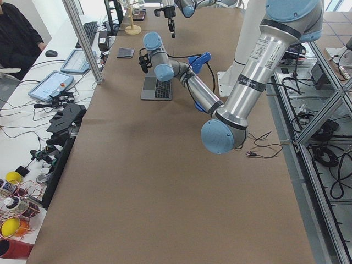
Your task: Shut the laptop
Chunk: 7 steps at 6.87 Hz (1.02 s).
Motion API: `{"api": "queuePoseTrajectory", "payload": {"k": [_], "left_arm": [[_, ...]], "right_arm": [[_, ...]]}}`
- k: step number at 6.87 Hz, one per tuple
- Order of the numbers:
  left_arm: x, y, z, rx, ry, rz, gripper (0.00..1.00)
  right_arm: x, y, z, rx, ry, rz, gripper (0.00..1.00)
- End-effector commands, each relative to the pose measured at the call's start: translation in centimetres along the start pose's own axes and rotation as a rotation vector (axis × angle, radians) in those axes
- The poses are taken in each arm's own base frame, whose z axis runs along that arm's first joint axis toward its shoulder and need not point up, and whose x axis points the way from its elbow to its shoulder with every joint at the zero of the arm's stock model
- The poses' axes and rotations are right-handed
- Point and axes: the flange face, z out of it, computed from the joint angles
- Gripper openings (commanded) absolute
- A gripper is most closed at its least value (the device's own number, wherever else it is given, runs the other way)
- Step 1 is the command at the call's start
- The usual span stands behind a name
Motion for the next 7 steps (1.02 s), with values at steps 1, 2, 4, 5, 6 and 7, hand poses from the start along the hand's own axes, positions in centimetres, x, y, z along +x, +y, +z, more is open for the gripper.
{"api": "queuePoseTrajectory", "payload": {"k": [1,2,4,5,6,7], "left_arm": [[0.3,1.5,2.6,-0.042,-0.017,0.001,0.0],[0.2,1.7,3.2,-0.052,-0.024,-0.009,0.0],[0.1,2.4,4.3,-0.071,-0.033,-0.007,0.0],[0.2,3.0,5.3,-0.089,-0.04,-0.002,0.0],[0.0,3.4,6.4,-0.086,-0.05,0.0,0.0],[-0.2,3.8,7.5,-0.082,-0.061,0.004,0.0]], "right_arm": [[-1.6,2.8,3.9,-0.011,0.019,-0.035,0.0],[-1.9,3.6,5.4,-0.019,0.028,-0.023,0.0],[-2.2,4.2,6.1,-0.026,0.03,-0.031,0.0],[-2.2,4.6,7.0,-0.026,0.038,-0.036,0.0],[-2.3,5.0,8.2,-0.017,0.051,-0.043,0.0],[-2.2,4.9,8.5,-0.013,0.056,-0.042,0.0]]}}
